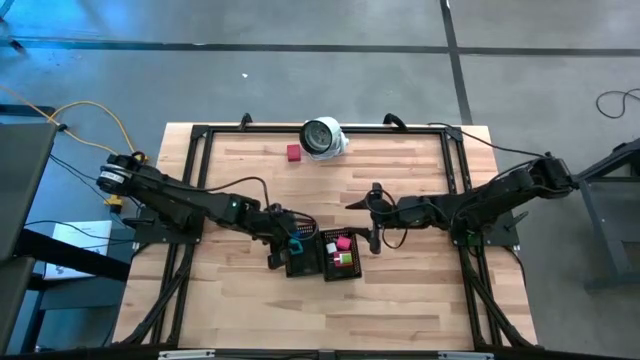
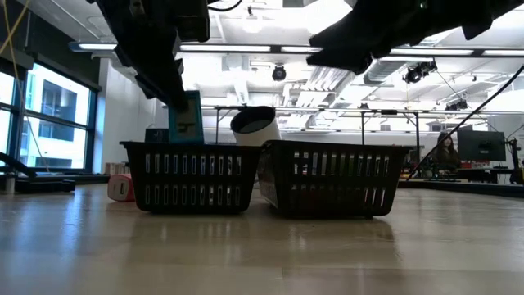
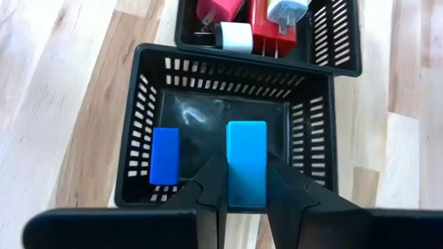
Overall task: Pick & Place Office items
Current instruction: Put the light blue digital clock into the left black bin
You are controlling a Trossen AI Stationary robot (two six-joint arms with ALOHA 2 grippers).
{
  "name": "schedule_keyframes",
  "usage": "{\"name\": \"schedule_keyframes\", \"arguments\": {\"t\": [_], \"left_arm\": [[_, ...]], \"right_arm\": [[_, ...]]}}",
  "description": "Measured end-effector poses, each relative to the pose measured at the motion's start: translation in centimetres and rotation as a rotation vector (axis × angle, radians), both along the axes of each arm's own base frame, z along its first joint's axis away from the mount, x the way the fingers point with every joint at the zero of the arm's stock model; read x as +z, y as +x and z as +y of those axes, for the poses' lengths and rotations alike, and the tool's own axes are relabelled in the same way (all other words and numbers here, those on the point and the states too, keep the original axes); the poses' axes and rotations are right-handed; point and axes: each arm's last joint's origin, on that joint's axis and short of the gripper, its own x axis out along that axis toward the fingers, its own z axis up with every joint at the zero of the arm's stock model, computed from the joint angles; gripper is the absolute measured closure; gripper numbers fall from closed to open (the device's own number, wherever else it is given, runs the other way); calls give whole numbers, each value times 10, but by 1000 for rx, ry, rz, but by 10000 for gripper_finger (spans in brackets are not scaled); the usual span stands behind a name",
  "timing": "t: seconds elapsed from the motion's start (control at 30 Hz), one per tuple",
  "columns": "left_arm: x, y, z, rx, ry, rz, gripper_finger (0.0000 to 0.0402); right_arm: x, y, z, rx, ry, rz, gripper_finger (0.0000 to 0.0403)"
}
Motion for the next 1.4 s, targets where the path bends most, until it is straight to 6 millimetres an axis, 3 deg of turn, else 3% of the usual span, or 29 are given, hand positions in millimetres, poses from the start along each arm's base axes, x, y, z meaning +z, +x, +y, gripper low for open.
{"name": "schedule_keyframes", "arguments": {"t": [0.37,0.67,1.4], "left_arm": [[-3,0,-1,-13,-22,22,343],[-21,9,-6,-15,12,77,343],[-22,8,-7,2,54,77,343]], "right_arm": [[-3,3,1,-1,2,0,142],[1,5,1,12,-20,-54,142],[0,4,1,15,-21,-39,142]]}}
